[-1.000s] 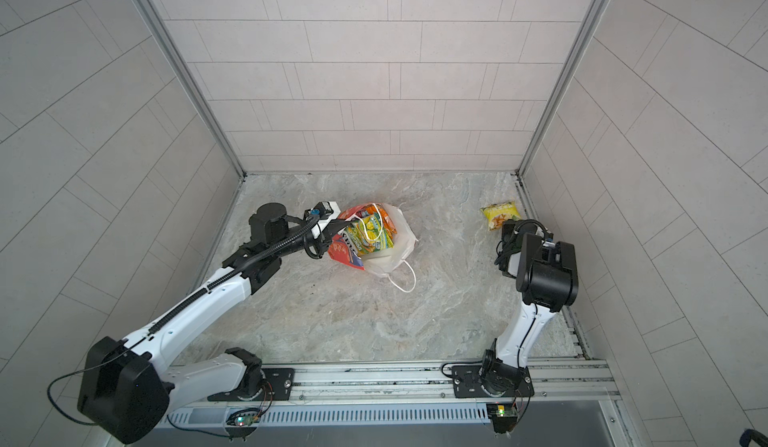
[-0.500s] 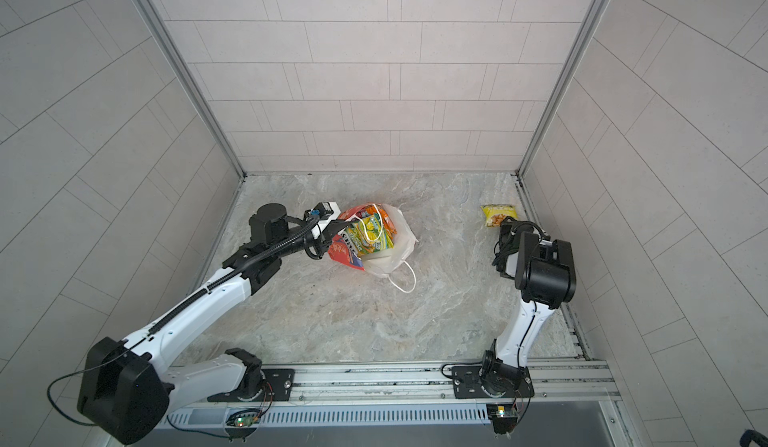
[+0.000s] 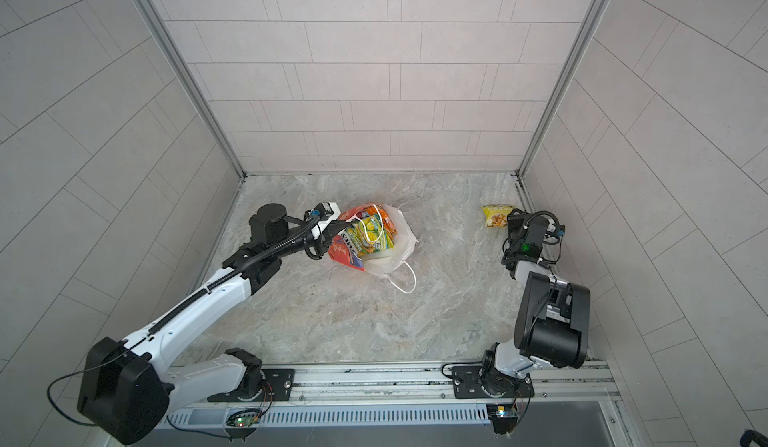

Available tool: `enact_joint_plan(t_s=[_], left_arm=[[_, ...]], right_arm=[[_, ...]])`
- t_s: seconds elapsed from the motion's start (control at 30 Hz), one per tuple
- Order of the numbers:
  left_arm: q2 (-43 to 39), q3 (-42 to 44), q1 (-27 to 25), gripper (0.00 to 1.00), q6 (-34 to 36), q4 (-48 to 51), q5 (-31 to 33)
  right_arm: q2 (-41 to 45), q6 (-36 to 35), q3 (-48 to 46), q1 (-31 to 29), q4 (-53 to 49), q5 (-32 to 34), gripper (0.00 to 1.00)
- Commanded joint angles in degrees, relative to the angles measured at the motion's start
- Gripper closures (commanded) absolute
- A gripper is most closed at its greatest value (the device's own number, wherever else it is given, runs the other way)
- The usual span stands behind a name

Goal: Take the snacks out of the paper bag
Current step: 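Move the right gripper back to the bag's open mouth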

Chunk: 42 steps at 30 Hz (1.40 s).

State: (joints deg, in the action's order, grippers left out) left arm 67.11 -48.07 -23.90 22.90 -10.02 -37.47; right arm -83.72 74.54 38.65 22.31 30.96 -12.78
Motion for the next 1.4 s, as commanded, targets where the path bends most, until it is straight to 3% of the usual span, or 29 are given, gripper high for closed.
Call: enact_joint_plan(t_s=[0.0,0.07,0.27,0.4,0.53,0.83,1.37], left_arm=[[-1.91,0.15,-0.16,1.00,-0.08,-3.51,-2.13],[-2.03,0.08,-0.18,1.00,-0.12,-2.95,-1.50],[-1.34,-1.84,-0.15,1.00,-0.22,0.19,0.45],[-0.64,-3.07,-0.24,1.00,-1.29,1.13,0.17],[-0.32,-3.94,-0.40,1.00,-1.95,1.80,-0.49],[-0.16,-4.76,-1.08,1.00,-2.24,2.96,0.43],[-0.53,-4.84,-1.41,1.00,-1.80,3.37,0.56]], right_arm=[[4.88,-7.47,2.81,-3.64,-4.43,-7.66,0.55],[8.16,-14.11,5.49,-9.78,-9.35,-9.09,0.58],[20.13,-42.84,11.04,-33.63,-26.21,-5.12,0.65],[27.00,-51.71,8.20,-43.24,-28.51,-5.16,0.74],[27.74,-53.01,6.05,-45.99,-30.19,-8.75,0.77],[22.23,-54.94,3.82,-52.85,-25.98,-2.85,0.78],[9.48,-52.53,5.99,-58.94,-16.48,9.00,0.61]])
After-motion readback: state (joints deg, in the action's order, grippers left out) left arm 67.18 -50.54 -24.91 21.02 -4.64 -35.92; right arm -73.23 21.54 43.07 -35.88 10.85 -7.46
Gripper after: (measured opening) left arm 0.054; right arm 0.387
